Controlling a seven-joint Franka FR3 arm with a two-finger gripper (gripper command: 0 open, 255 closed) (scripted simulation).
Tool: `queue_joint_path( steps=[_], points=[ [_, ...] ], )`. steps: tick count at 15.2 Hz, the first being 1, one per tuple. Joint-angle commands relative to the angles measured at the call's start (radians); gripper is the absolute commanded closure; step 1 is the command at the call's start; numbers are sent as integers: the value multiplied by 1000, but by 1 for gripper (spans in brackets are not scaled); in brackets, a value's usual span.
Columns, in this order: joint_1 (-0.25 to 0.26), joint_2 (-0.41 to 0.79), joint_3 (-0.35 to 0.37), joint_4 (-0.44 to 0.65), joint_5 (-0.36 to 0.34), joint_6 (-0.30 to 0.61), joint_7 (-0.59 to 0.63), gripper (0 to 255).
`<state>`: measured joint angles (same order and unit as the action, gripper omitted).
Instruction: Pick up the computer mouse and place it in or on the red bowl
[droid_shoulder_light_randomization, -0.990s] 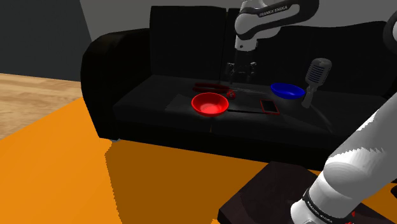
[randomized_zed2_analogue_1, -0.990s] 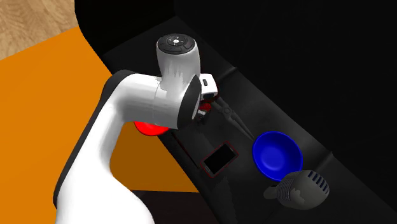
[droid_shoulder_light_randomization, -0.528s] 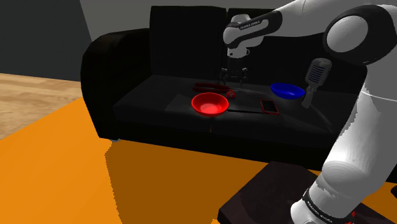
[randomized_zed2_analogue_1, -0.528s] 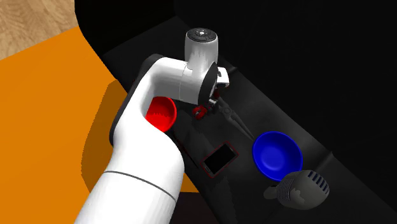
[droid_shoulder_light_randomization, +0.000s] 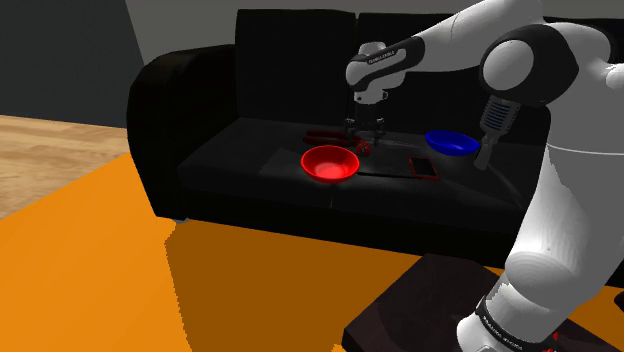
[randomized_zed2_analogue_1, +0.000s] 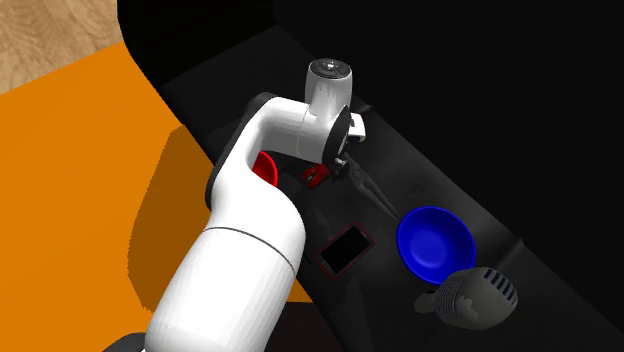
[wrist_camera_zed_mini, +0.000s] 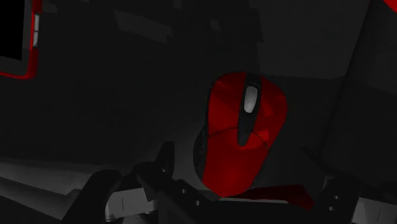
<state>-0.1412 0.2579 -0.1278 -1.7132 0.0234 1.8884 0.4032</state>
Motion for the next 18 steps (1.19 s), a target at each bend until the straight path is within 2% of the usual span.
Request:
queue_joint_path(
  steps=[1, 9, 10, 18],
  points=[
    [0, 3, 0, -23, 1, 27, -1, 0],
    [0, 4, 0, -29, 1, 34, -1, 0],
    [0, 4, 0, -29, 1, 34, -1, 255],
    [-1, 5, 0, -30, 1, 35, -2, 255]
  ],
)
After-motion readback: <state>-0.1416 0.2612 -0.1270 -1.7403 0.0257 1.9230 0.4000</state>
